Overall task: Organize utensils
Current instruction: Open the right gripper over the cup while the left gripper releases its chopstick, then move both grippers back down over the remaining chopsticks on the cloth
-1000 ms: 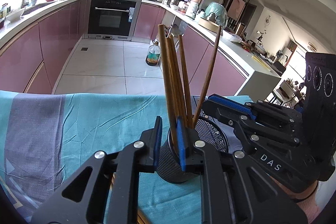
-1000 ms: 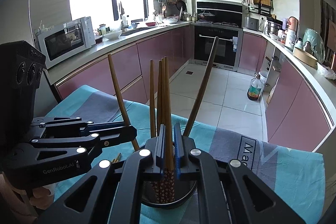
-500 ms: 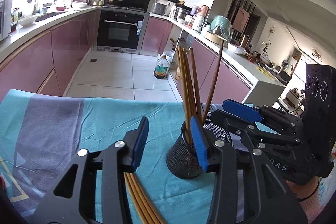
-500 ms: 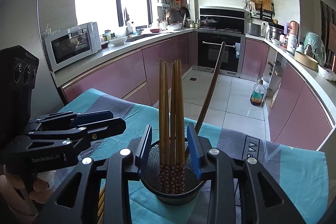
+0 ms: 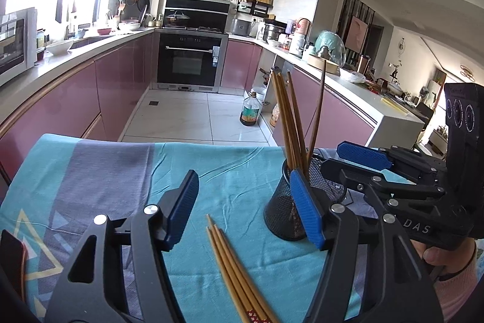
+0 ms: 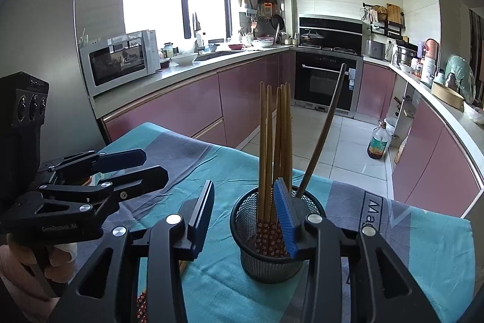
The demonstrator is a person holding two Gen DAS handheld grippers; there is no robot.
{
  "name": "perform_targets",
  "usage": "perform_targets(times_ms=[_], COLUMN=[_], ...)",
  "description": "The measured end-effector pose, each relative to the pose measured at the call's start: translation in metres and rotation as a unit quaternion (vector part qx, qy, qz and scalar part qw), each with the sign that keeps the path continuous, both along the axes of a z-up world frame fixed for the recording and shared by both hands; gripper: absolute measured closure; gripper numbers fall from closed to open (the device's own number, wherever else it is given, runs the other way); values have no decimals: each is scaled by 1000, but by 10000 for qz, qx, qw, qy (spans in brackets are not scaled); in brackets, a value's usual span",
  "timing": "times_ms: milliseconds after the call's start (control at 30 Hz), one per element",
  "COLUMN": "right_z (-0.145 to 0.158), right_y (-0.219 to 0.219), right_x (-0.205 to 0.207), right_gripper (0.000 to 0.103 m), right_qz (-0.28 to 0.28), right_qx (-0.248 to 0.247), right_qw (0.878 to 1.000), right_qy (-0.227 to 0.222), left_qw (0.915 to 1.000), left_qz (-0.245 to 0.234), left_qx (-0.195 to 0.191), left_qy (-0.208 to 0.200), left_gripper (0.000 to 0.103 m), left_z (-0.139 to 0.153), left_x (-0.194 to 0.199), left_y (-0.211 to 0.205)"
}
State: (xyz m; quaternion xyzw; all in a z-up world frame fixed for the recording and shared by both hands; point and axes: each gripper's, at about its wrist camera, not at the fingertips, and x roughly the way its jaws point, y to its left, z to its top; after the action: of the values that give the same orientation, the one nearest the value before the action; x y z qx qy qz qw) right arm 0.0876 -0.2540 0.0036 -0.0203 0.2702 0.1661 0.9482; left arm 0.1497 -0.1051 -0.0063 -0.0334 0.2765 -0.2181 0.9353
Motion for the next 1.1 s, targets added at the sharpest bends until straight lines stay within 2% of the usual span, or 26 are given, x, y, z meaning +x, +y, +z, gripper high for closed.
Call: perform_targets(times_ms=[300, 433, 767, 1100], right_z=[-3, -8, -49, -87], right_y=[16, 22, 37, 50], right_x=[-18, -24, -27, -26], right_gripper=[60, 60, 60, 63], right_qz=[200, 316, 529, 573], right_qx=[-41, -24, 21, 3], right_qw=[9998, 9995, 9965, 9911], right_qy=[-31, 29, 646, 1205], left_qw=[9998, 9996, 9965, 9894], left_qz=[35, 71, 51, -12], left_qx=[173, 253, 553, 896], left_qy=[9, 131, 628, 1140], left_gripper=[36, 36, 36, 42], left_z=[-7, -16, -53, -88], left_x=[-24, -30, -39, -41], left_y=[12, 17, 28, 23])
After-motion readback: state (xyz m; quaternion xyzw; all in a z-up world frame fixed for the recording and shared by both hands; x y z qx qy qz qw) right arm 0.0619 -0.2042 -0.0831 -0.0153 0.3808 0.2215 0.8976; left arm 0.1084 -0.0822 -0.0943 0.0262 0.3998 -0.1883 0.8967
